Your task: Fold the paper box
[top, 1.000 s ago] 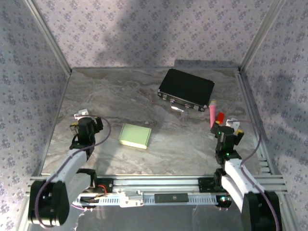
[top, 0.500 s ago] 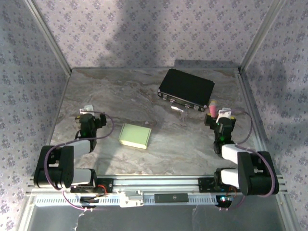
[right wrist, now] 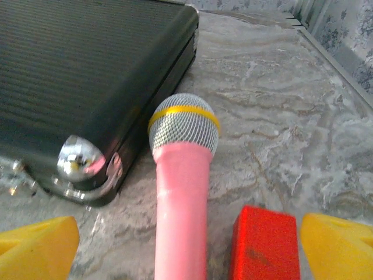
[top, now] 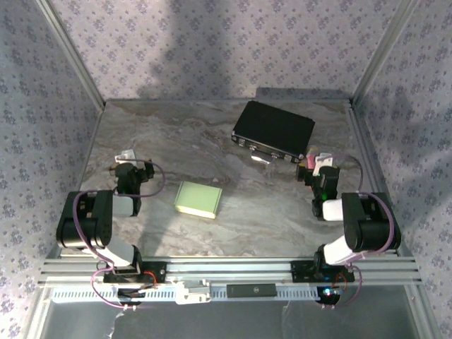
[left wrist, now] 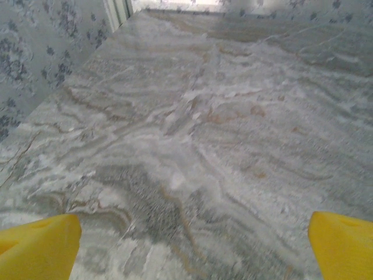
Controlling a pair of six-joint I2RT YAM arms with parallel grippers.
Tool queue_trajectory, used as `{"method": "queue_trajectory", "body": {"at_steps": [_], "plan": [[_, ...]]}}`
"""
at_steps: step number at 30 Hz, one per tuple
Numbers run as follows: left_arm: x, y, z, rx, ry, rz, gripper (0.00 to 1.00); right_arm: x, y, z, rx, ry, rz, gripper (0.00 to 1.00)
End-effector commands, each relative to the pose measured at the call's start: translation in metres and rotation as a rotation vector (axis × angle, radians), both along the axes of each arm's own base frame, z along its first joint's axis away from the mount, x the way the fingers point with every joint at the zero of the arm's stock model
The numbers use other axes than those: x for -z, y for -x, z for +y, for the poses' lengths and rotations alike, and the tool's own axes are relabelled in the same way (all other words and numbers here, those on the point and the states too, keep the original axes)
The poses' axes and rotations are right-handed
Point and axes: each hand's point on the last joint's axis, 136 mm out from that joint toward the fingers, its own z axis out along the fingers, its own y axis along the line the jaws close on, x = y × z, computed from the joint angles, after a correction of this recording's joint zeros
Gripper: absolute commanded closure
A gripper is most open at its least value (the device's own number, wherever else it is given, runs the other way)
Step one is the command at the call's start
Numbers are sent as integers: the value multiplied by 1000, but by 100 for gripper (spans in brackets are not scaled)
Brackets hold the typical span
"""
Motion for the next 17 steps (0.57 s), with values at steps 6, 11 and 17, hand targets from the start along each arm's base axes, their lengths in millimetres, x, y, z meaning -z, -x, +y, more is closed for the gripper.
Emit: {"method": "queue_trajectory", "body": {"at_steps": [6,11,17], "plan": [[-5,-6,-4,25,15,-8,0,-5,-11,-9,47,6,9,1],[-5,-6,-5,26,12,-7,0,-6,-11,-9,47,6,9,1],[-4,-6,-5,26,13,-7,0,-7,-11,-10,57,11,3,1]]}}
